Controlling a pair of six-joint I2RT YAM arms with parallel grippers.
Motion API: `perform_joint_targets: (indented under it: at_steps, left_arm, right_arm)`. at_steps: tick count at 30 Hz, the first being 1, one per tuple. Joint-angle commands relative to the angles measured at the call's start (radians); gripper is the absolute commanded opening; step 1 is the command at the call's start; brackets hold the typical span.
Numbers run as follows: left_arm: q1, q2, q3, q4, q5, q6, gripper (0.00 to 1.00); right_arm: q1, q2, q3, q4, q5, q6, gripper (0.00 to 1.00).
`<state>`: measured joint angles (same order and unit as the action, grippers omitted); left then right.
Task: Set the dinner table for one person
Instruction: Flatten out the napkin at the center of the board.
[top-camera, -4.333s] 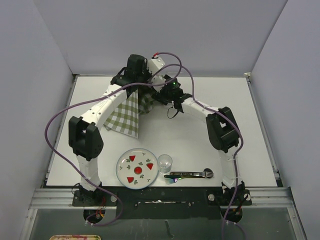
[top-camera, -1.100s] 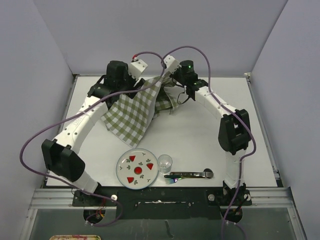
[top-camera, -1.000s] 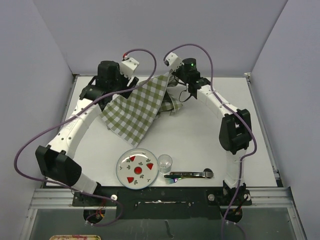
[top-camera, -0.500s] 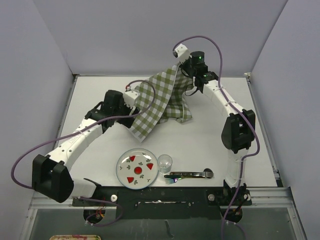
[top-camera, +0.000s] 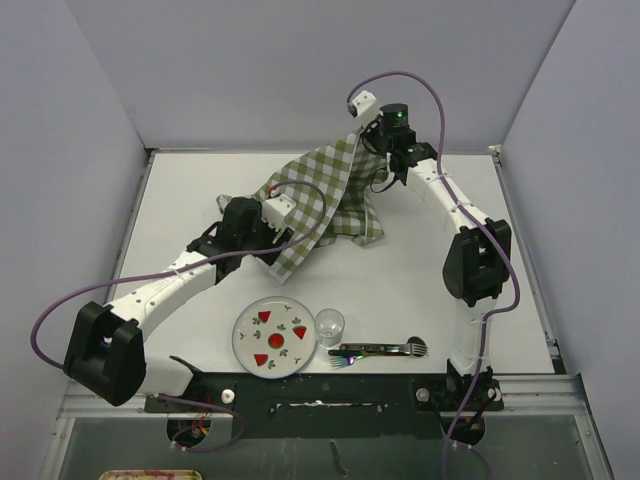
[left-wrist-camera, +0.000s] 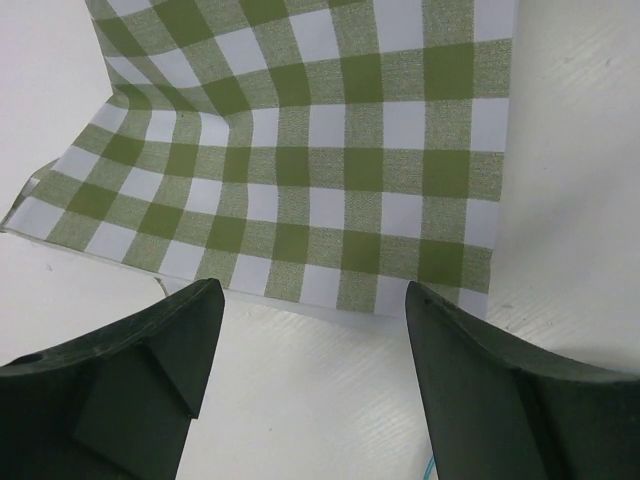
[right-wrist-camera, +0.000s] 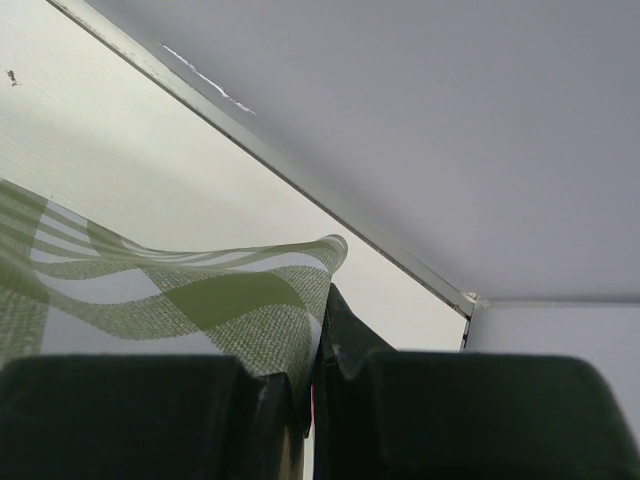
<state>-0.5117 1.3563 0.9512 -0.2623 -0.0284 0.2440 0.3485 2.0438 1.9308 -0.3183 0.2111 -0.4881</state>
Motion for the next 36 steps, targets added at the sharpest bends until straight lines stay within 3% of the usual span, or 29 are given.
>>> perform_joint_targets:
  at_steps: [1, 5, 19, 27, 36]
  left_arm:
    - [-0.033, -0.008, -0.076, 0.236, -0.035, 0.044, 0.71]
    - [-0.075, -0.016, -0.130, 0.316, -0.070, 0.067, 0.69]
    - [-0.159, -0.033, 0.130, -0.001, -0.091, 0.136, 0.70]
    - [-0.203, -0.094, -0.122, 0.152, -0.133, 0.120, 0.68]
    - [-0.264, -0.040, -0.139, 0.173, -0.170, 0.152, 0.68]
  right_arm:
    - [0.004, -0.075, 0.021, 0.033, 0.016, 0.019, 0.00]
    - [0.001, -0.069, 0.008, -0.002, 0.008, 0.070, 0.00]
    - [-0.031, -0.109, -0.072, -0.004, 0.004, 0.073, 0.00]
    - [-0.054, -0.176, -0.136, -0.017, 0.003, 0.076, 0.00]
    - [-0.083, -0.211, -0.161, -0.019, 0.004, 0.087, 0.00]
